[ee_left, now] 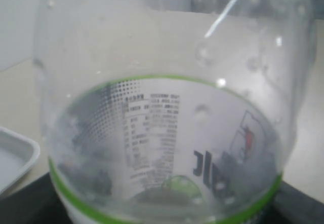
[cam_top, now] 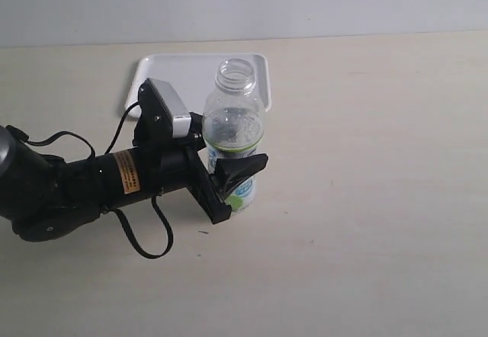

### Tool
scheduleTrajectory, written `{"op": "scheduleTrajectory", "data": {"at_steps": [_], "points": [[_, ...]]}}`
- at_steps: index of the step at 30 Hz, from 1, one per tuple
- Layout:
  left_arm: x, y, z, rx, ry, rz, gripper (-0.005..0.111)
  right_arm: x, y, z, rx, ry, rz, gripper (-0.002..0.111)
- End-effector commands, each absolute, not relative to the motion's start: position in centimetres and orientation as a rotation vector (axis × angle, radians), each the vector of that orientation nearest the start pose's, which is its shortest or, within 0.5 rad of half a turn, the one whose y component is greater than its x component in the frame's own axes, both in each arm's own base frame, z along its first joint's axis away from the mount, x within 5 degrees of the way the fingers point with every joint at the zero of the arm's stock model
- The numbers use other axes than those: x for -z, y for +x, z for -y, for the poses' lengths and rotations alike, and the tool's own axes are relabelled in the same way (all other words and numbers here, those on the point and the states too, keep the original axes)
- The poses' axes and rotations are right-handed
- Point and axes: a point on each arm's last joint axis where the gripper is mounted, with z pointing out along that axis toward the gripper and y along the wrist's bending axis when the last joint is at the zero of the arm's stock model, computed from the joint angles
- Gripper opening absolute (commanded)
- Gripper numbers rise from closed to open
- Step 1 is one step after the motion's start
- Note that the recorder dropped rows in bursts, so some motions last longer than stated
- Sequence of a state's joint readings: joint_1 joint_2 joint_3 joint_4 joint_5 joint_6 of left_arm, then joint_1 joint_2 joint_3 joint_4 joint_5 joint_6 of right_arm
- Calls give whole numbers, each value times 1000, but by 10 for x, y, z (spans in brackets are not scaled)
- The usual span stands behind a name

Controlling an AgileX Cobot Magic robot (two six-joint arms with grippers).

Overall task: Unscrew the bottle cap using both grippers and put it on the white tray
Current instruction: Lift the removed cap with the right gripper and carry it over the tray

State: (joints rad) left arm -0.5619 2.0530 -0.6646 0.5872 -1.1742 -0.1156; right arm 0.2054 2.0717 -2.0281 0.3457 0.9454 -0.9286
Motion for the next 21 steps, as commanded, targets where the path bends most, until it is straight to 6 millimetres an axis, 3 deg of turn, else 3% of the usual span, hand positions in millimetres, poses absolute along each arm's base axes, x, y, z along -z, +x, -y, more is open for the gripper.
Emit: {"op": "scheduleTrajectory", "data": {"at_steps": [1,12,21], "points": [[-113,257,208,744,873,-1503,0,-288,477,-105,-174,-1057,-2206,0],[-110,255,207,737,877,-1526,0,-204,506,-116,-285,-1120,-2190,0],[-108,256,206,732,867,-1536,0,-148,526,-119,-252,-1116,-2121,0]]}}
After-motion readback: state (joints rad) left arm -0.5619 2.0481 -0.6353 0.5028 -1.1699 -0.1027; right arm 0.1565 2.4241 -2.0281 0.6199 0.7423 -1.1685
